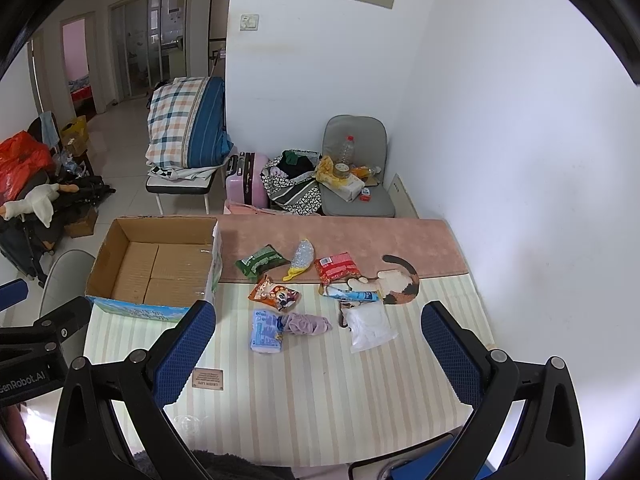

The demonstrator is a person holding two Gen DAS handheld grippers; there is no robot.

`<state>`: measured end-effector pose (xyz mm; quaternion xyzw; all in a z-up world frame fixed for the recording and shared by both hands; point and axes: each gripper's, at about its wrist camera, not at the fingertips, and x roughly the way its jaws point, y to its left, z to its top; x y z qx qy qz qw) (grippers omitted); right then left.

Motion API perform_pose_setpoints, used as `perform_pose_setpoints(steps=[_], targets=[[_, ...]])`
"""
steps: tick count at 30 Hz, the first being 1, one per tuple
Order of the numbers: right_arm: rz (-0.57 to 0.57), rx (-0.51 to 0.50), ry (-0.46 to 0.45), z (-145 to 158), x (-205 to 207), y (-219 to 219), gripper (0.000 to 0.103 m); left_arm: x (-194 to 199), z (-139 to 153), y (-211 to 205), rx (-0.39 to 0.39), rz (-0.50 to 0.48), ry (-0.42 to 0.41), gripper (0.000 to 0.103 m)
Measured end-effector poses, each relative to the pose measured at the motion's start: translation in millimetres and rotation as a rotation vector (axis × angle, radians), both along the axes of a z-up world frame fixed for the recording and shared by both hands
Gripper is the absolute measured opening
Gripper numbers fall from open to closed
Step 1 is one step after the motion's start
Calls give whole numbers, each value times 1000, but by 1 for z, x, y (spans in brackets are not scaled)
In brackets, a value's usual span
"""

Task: Organize soft objects

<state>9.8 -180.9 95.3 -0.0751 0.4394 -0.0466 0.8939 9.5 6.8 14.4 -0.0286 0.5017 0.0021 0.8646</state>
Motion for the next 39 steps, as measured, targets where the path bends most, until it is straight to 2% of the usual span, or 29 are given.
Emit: perform_pose_setpoints(steps=[34,39], targets=[[7,0,-26,6,1,-2,103,-14,10,2,0,14,-43,103],[-11,49,-2,0,7,-15,103,-5,1,-2,-5,10,-31,103]])
